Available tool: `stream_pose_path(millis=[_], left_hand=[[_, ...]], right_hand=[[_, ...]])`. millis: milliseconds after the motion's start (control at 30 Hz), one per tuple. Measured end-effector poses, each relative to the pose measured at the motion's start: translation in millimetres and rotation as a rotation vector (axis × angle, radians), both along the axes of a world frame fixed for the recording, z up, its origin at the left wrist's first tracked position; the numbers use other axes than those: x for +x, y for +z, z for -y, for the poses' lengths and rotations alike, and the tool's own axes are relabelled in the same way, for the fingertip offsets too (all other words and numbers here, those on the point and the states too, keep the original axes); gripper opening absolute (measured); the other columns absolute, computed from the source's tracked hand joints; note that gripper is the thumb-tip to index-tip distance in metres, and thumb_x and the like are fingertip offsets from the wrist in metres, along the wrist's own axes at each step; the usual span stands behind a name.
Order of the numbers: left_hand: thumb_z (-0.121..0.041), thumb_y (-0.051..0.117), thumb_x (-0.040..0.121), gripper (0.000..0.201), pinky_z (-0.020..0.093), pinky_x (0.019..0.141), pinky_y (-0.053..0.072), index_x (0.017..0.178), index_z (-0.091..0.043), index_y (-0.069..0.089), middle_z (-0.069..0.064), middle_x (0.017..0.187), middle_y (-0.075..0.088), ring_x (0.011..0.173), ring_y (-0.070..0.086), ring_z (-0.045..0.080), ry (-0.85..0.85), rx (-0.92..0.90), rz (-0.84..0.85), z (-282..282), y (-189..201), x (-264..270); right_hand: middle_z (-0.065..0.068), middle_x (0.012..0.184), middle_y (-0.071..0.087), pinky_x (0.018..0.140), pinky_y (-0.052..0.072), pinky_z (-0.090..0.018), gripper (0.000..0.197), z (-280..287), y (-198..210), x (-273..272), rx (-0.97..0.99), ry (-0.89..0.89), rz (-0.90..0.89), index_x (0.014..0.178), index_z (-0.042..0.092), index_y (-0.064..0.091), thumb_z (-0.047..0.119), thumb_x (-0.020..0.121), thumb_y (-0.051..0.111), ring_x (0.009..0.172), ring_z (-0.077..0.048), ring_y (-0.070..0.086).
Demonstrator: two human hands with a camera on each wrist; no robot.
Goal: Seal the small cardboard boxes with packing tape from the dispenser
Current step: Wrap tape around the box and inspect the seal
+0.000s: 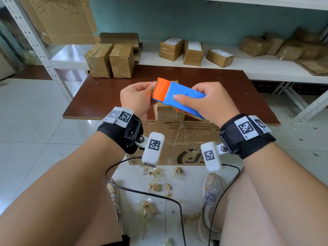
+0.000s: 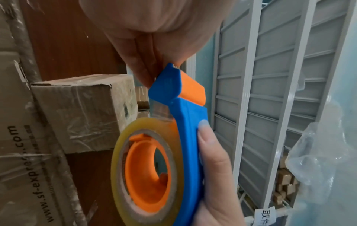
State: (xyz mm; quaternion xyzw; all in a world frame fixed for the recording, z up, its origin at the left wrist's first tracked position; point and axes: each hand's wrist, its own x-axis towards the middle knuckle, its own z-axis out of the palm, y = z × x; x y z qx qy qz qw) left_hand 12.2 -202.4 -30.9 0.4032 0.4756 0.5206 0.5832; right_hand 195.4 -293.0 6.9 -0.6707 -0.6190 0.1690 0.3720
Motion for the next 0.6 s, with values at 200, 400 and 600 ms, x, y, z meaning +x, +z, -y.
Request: stream_pose_path(millis=[200, 400, 600], left_hand=[[-0.012, 0.078, 0.097, 0.004, 0.024, 0.065, 0.061, 0.096, -0.008, 0.078, 0.006, 0.074, 0.076, 0.063, 0.069, 0.013, 0.127, -0.046, 0.13, -16.8, 3.9, -13.0], [-0.018, 0.078, 0.096, 0.023, 0.025, 0.078, 0.064, 0.116, -0.006, 0.077, 0.007, 0.097, 0.079, 0.081, 0.077, 0.013, 0.166, -0.043, 0.144, -52.4, 5.6, -63.8], [-0.023, 0.078, 0.096, 0.025, 0.024, 0.08, 0.064, 0.117, -0.011, 0.074, 0.004, 0.104, 0.08, 0.096, 0.08, 0.015, 0.294, -0.063, 0.161, -76.8, -4.0, -115.5]], right_hand=[[-0.011, 0.07, 0.063, 0.055, 0.04, -0.033, 0.061, 0.9, 1.0, 7.4, -0.019, 0.009, 0.136, 0.074, 0.01, 0.067, 0.07, 0.08, 0.077, 0.064, -0.026, 0.056], [-0.006, 0.069, 0.062, 0.052, 0.034, -0.022, 0.053, 9.8, 3.8, 37.4, -0.107, -0.042, 0.163, 0.074, 0.015, 0.069, 0.067, 0.08, 0.079, 0.054, -0.006, 0.046], [-0.011, 0.071, 0.065, 0.056, 0.038, -0.033, 0.05, 11.4, -0.1, 75.9, -0.188, -0.093, 0.163, 0.073, 0.018, 0.071, 0.067, 0.077, 0.082, 0.057, -0.013, 0.049]])
